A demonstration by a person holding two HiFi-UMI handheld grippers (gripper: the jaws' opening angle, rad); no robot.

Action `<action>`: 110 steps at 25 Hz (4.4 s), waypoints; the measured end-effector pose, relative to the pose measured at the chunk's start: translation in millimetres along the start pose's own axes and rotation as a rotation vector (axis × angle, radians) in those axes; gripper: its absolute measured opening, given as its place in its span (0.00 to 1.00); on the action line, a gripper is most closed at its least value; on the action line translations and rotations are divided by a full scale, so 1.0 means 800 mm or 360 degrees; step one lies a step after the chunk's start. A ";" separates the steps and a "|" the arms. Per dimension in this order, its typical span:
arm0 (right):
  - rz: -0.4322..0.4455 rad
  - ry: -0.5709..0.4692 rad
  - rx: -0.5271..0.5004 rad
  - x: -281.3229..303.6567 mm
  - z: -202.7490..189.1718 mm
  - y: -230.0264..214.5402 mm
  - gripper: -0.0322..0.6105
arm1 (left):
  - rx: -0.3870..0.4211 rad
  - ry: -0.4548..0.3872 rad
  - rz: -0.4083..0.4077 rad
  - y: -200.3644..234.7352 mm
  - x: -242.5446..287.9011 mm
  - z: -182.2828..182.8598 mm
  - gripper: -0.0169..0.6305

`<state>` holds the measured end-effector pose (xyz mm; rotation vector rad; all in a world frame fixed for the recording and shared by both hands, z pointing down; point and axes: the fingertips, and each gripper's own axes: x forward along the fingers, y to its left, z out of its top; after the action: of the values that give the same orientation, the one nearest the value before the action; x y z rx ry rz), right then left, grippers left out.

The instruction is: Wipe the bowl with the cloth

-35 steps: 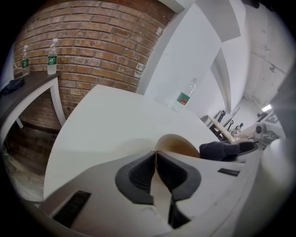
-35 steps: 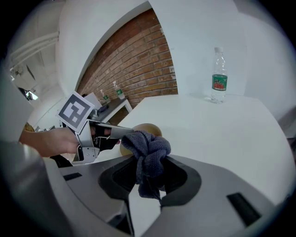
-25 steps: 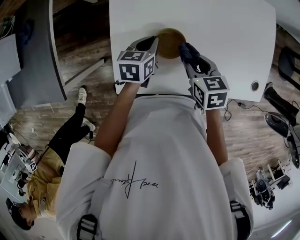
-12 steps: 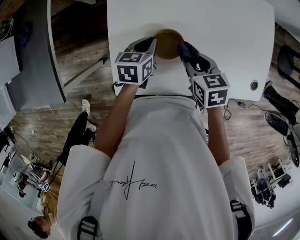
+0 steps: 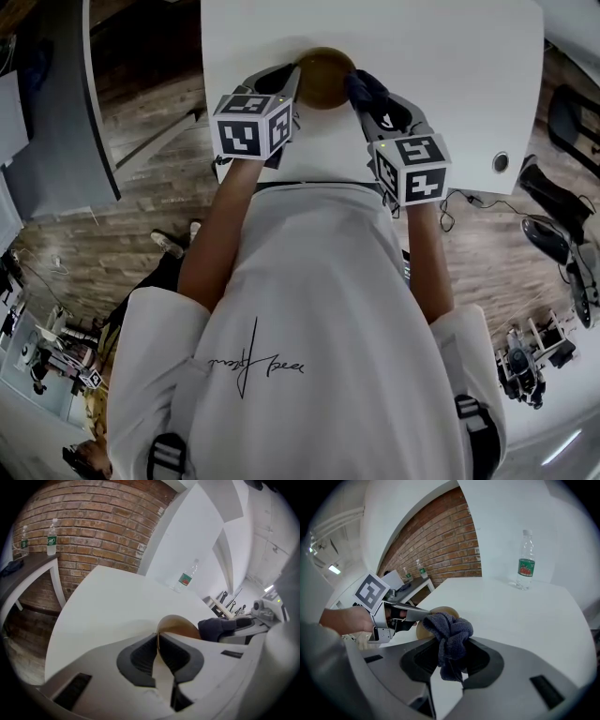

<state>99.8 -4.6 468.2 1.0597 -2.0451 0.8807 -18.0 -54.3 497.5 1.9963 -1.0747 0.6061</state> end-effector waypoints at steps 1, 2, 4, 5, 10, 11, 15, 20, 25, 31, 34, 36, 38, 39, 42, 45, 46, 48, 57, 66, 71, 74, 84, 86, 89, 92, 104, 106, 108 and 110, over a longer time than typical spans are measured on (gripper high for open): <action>-0.0001 0.0000 -0.0004 0.000 0.001 0.000 0.22 | 0.0001 0.0000 -0.0002 0.000 0.000 0.000 0.05; -0.0001 -0.0001 -0.0008 0.000 0.001 0.000 0.22 | 0.0002 0.0001 -0.0003 0.001 -0.001 0.000 0.05; -0.0001 -0.0002 -0.0016 0.001 0.003 0.002 0.22 | 0.0002 0.0001 -0.0001 0.003 -0.003 0.000 0.05; 0.0000 -0.0001 -0.0021 0.002 0.004 0.003 0.22 | 0.0001 0.0000 0.0002 0.003 -0.004 0.000 0.05; 0.0004 0.0001 -0.0035 0.001 0.005 0.000 0.22 | -0.0003 0.0000 0.0006 0.003 -0.003 0.002 0.05; 0.0005 0.0002 -0.0038 0.002 0.005 0.000 0.22 | -0.0001 -0.0001 0.0006 0.003 -0.002 0.002 0.05; -0.0002 0.0006 -0.0076 0.003 0.007 -0.001 0.22 | -0.0004 -0.0004 0.0008 0.004 -0.002 0.002 0.05; -0.0021 0.0006 -0.0112 0.002 0.009 -0.002 0.22 | 0.0000 -0.0002 0.0008 0.002 -0.003 0.002 0.05; -0.0014 0.0004 -0.0111 0.004 0.011 -0.005 0.22 | -0.0010 -0.0008 0.0019 0.002 -0.003 0.001 0.05; -0.0018 -0.0006 -0.0112 0.006 0.015 -0.010 0.22 | -0.0008 -0.0008 0.0027 0.002 0.000 0.001 0.05; -0.0011 -0.0002 -0.0116 0.007 0.016 -0.010 0.22 | -0.0016 -0.0006 0.0029 0.002 -0.002 0.000 0.05; -0.0009 0.0000 -0.0125 0.010 0.018 -0.011 0.22 | -0.0018 -0.0006 0.0030 0.004 -0.001 0.000 0.05; -0.0009 -0.0002 -0.0138 0.012 0.022 -0.012 0.22 | -0.0012 -0.0003 0.0026 0.005 -0.001 0.000 0.05; -0.0006 -0.0002 -0.0145 0.013 0.024 -0.012 0.22 | -0.0008 -0.0001 0.0026 0.006 -0.001 0.001 0.05; 0.0018 0.0004 -0.0174 0.014 0.027 -0.011 0.22 | -0.0001 0.0005 0.0031 0.006 -0.003 0.001 0.05; 0.0028 0.0009 -0.0208 0.014 0.027 -0.012 0.22 | 0.0003 0.0009 0.0031 0.005 -0.003 0.000 0.05; 0.0023 0.0011 -0.0232 0.014 0.028 -0.013 0.22 | 0.0001 0.0009 0.0029 0.004 -0.003 0.000 0.05; 0.0009 0.0017 -0.0287 0.014 0.030 -0.012 0.22 | -0.0011 0.0010 0.0028 0.004 -0.003 0.001 0.05; 0.0018 0.0023 -0.0383 0.017 0.043 -0.016 0.22 | -0.0008 0.0011 0.0025 0.001 -0.001 0.006 0.05; 0.0014 0.0039 -0.0466 0.025 0.049 -0.016 0.22 | -0.0007 0.0013 0.0021 0.003 0.001 0.004 0.05; 0.0016 0.0045 -0.0515 0.028 0.050 -0.013 0.22 | -0.0004 0.0013 0.0020 0.004 -0.002 0.001 0.05; 0.0026 0.0048 -0.0543 0.028 0.052 -0.013 0.22 | -0.0002 0.0015 0.0020 0.002 -0.002 0.001 0.05; 0.0053 0.0075 -0.0643 0.039 0.072 -0.013 0.22 | -0.0016 0.0014 0.0010 0.008 -0.001 0.011 0.05; 0.0058 0.0081 -0.0661 0.037 0.066 -0.014 0.22 | -0.0038 0.0012 0.0007 0.003 -0.001 0.005 0.05; 0.0057 0.0087 -0.0693 0.037 0.064 -0.013 0.22 | -0.0038 0.0006 0.0011 0.001 -0.001 0.001 0.05; 0.0048 0.0096 -0.0741 0.042 0.069 -0.008 0.22 | -0.0028 0.0005 0.0011 0.005 -0.003 0.002 0.05; 0.0021 0.0091 -0.0884 0.043 0.076 -0.004 0.22 | -0.0021 0.0006 0.0013 -0.006 -0.005 0.003 0.05; 0.0020 0.0095 -0.0903 0.048 0.085 0.001 0.22 | -0.0023 0.0006 0.0015 0.001 -0.007 0.008 0.05; 0.0017 0.0095 -0.0923 0.055 0.093 0.006 0.22 | -0.0025 0.0005 0.0015 0.009 -0.007 0.012 0.05; 0.0009 0.0092 -0.0949 0.060 0.095 0.007 0.22 | -0.0024 0.0001 0.0019 0.012 -0.006 0.013 0.05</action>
<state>54.7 -81.8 462.6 0.6860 -2.0659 0.2582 -28.3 -63.7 492.0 1.9776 -1.0884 0.6032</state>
